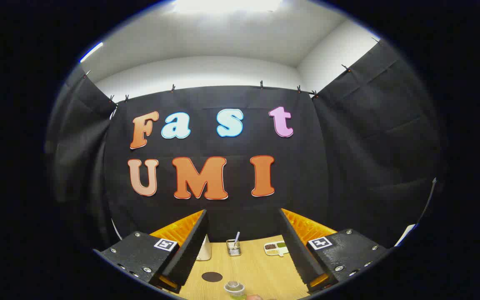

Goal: Take the bottle from table, then pour the juice into the cup, finally place the bottle on the coaster

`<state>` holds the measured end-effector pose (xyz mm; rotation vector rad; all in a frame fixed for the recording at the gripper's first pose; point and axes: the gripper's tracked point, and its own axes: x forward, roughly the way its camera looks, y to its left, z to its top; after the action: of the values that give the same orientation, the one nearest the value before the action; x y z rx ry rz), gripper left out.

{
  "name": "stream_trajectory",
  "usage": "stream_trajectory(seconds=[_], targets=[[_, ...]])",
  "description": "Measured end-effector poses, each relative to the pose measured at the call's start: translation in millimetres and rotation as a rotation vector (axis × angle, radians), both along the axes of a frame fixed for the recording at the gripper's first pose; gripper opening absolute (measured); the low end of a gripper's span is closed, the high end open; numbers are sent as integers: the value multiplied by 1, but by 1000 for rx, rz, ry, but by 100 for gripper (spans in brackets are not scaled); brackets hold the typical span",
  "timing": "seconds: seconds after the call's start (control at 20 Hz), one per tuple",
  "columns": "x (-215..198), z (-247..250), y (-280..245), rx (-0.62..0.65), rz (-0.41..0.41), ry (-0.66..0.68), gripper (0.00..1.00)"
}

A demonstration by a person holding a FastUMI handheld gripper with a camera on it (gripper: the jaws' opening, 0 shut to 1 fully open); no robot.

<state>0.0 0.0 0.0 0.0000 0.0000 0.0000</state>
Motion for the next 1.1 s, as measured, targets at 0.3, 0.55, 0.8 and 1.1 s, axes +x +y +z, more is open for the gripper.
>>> stream_trajectory(seconds=[0.3, 0.55, 0.8, 1.1], targets=[[-1, -5, 0, -53, -8, 19, 98], [1, -12, 5, -42, 11, 38, 99], [7, -34, 9, -39, 21, 60, 99], [16, -86, 24, -10, 67, 144, 99]])
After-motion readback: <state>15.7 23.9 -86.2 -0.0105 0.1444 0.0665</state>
